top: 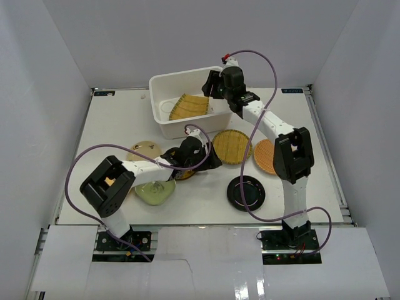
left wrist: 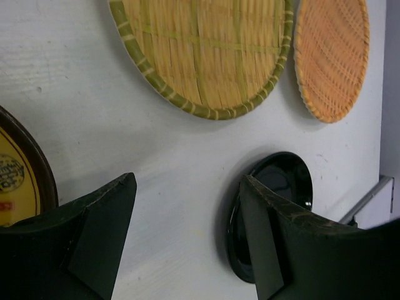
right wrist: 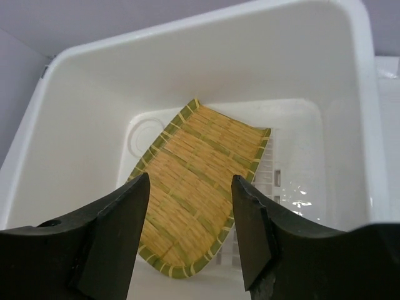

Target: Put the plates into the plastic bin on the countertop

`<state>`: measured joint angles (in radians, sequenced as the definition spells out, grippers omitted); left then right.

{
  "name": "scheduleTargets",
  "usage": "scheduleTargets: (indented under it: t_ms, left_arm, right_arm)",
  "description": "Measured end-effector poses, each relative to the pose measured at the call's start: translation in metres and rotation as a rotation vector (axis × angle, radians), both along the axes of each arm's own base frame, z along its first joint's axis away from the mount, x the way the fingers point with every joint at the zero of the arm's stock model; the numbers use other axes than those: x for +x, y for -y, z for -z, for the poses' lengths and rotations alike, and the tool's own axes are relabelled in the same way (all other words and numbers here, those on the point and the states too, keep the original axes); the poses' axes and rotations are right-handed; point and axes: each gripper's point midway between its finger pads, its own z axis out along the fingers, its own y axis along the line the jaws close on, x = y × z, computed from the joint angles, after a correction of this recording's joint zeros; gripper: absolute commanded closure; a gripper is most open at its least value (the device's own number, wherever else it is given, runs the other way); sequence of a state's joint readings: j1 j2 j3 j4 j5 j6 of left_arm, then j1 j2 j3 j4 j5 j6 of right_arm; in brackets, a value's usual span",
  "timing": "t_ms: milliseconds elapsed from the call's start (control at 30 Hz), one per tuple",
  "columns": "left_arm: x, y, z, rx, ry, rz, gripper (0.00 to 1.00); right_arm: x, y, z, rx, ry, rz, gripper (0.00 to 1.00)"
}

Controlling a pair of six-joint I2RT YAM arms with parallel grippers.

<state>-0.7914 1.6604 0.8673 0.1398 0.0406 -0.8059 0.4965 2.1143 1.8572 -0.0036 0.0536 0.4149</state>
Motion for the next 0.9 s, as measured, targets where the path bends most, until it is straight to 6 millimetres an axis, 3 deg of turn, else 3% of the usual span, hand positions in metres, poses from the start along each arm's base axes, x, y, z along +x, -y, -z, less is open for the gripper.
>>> scheduleTargets:
  t_ms: [200, 300, 433, 533, 667, 767, 900]
  left_arm:
    - [0.026, 0.009, 0.016, 0.04, 0.027, -0.047, 0.24]
    - [0.038, 0.014, 0.025, 0.048, 0.035, -0.076, 0.25]
    - [0.052, 0.02, 0.034, 0.035, 0.045, -0.124, 0.29]
    - [0.062, 0.024, 0.035, 0.008, 0.058, -0.166, 0.33]
    - [0.072, 0.026, 0.036, -0.026, 0.076, -0.218, 0.42]
    - [0.077, 0.024, 0.039, -0.04, 0.082, -0.254, 0.5]
    - [0.079, 0.019, 0.041, -0.054, 0.089, -0.296, 0.61]
  right_arm:
    - [-0.041, 0.019, -0.051, 0.012, 0.067, -0.004, 0.36]
    - [-0.079, 0.034, -0.075, 0.04, 0.103, -0.025, 0.37]
    - [-0.137, 0.053, -0.089, 0.093, 0.138, -0.079, 0.38]
    - [-0.179, 0.066, -0.08, 0.123, 0.14, -0.121, 0.38]
    - [-0.224, 0.08, -0.047, 0.131, 0.098, -0.164, 0.38]
    - [-0.251, 0.088, -0.022, 0.133, 0.056, -0.184, 0.39]
    - [-0.272, 0.096, -0.013, 0.143, 0.053, -0.202, 0.39]
